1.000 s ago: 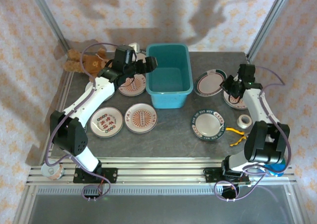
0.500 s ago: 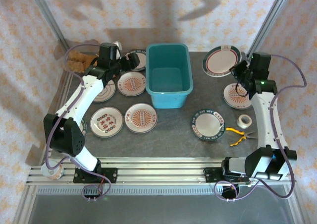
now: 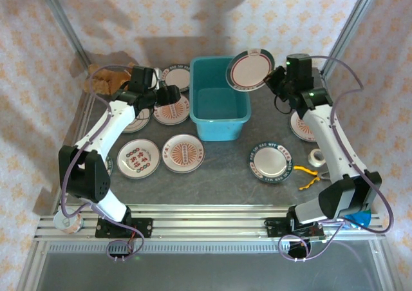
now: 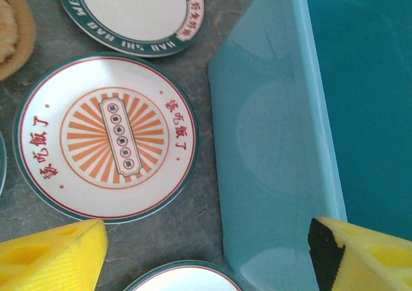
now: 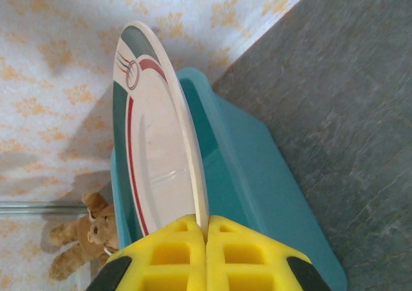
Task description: Place the plates into the plastic bin on the countertop
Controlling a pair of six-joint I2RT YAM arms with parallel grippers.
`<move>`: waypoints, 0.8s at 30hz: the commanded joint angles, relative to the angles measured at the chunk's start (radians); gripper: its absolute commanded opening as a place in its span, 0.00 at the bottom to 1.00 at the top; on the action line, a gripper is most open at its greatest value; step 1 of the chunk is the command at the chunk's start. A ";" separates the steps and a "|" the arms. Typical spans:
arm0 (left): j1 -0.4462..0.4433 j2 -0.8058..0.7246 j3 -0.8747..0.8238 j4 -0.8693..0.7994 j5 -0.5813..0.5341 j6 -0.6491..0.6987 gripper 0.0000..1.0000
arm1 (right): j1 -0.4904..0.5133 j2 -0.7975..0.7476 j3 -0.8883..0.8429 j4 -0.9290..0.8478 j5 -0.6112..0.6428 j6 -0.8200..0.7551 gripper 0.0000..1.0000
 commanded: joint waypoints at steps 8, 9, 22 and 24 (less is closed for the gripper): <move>-0.035 0.107 0.051 -0.125 0.117 0.141 0.83 | 0.131 0.115 0.091 0.096 0.105 0.149 0.00; -0.041 0.114 0.056 -0.132 0.121 0.146 0.83 | 0.139 0.122 0.096 0.098 0.110 0.159 0.00; -0.119 0.140 0.054 -0.099 0.178 0.119 0.84 | 0.220 0.184 0.116 0.059 0.270 0.245 0.00; -0.129 0.143 0.056 -0.091 0.189 0.114 0.84 | 0.221 0.184 0.109 0.061 0.287 0.252 0.00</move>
